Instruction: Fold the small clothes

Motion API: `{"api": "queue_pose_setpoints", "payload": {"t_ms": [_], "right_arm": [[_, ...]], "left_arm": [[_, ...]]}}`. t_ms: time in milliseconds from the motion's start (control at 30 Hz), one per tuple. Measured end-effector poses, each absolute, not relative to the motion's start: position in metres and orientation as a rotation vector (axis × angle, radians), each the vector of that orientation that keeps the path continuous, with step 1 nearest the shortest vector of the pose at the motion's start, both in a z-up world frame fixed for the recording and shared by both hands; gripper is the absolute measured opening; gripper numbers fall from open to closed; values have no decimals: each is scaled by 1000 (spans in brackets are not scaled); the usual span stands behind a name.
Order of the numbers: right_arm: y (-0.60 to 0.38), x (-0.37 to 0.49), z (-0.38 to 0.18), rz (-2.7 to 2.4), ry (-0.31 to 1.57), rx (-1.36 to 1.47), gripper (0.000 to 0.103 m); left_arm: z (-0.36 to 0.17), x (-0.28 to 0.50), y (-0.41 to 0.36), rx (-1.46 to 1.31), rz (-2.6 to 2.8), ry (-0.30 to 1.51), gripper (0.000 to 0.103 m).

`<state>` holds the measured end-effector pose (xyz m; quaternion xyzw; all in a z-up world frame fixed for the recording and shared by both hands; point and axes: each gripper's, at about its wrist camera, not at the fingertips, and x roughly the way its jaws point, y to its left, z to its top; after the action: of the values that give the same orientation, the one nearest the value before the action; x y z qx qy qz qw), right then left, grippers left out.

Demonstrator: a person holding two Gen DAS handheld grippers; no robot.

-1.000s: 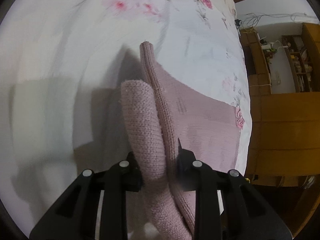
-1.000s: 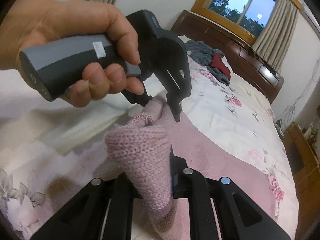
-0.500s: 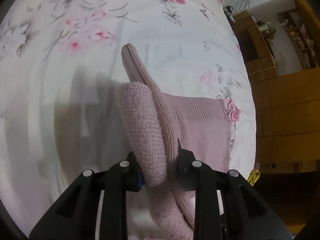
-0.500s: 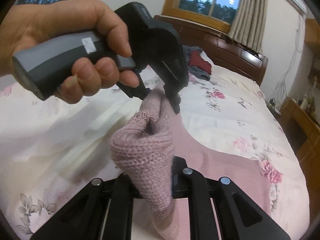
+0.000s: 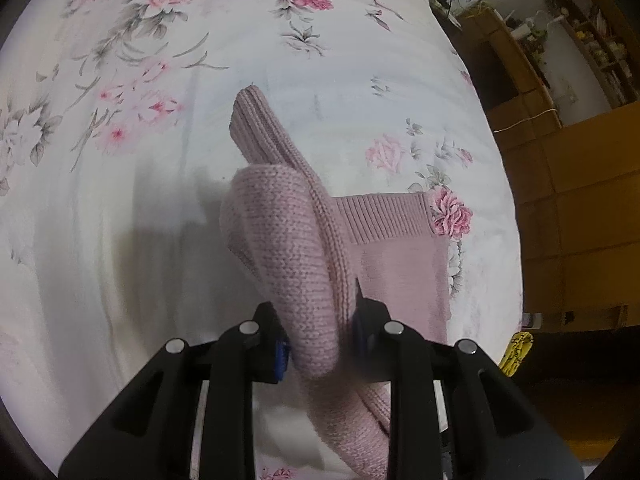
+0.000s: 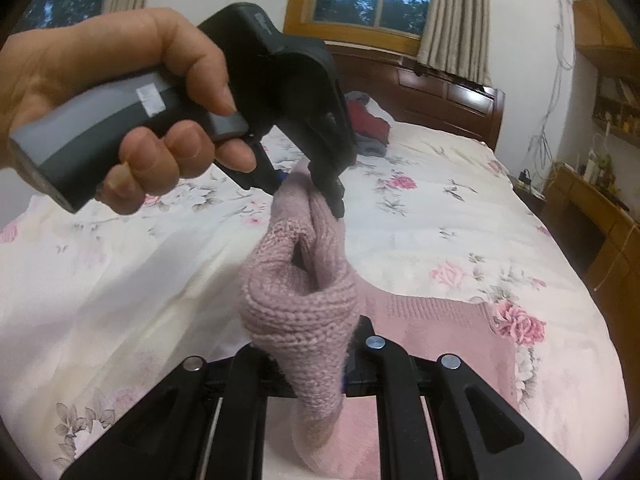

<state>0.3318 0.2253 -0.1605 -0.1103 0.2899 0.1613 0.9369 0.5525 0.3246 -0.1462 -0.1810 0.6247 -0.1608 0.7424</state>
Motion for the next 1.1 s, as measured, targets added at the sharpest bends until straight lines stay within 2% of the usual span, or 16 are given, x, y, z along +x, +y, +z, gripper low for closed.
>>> {"api": "queue_pose_setpoints", "payload": {"t_ms": [567, 1100], "right_arm": [[162, 332, -150, 287, 649, -56, 11], [109, 330, -163, 255, 701, 57, 11]], "left_arm": [[-122, 554, 245, -244, -316, 1366, 23], [-130, 554, 176, -144, -302, 1386, 23]]}}
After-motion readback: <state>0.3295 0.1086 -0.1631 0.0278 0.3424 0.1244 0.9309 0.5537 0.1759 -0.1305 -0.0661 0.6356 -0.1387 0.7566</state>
